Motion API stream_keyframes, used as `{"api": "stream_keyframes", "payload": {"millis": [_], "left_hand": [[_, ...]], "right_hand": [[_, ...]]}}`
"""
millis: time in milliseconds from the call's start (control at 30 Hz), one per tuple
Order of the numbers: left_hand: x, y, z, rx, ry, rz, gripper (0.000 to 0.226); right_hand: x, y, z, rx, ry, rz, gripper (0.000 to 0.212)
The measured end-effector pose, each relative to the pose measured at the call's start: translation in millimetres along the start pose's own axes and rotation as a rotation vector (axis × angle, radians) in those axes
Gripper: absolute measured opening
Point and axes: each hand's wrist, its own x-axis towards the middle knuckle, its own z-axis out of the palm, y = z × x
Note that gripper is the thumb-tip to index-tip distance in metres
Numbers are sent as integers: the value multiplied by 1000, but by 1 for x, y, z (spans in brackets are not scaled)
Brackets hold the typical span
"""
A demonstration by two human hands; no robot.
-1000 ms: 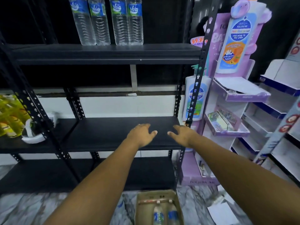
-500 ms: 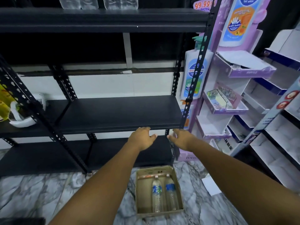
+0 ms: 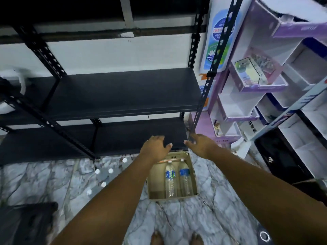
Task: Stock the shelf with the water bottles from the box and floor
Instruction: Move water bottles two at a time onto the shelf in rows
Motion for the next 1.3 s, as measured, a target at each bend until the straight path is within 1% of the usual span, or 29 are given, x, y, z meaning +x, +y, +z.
{"api": "stream_keyframes", "payload": {"millis": [233, 367, 500, 567, 767, 933, 1100, 1300], "left_hand": [[47, -23, 90, -29, -56, -95, 62], [83, -48, 157, -44, -71, -146, 60], [118, -81, 225, -22, -101, -154, 60], [137, -101, 260, -15, -98, -137, 60], [203, -155, 366, -48, -79, -128, 61], [255, -185, 439, -101, -67, -102, 63], [306, -211, 500, -153, -20, -82, 58], [350, -236, 551, -156, 9, -76, 61]], "right_hand": [[61, 58, 74, -1, -92, -32, 64], [103, 91, 137, 32, -141, -5, 65], [150, 126, 211, 20, -204, 1, 68], [172, 142, 246, 32, -193, -2, 65], [238, 180, 340, 40, -166, 14, 71], [289, 203, 406, 62, -117, 40, 68], [337, 226, 455, 94, -92, 59, 70], [381, 250, 494, 77, -42, 92, 67]]}}
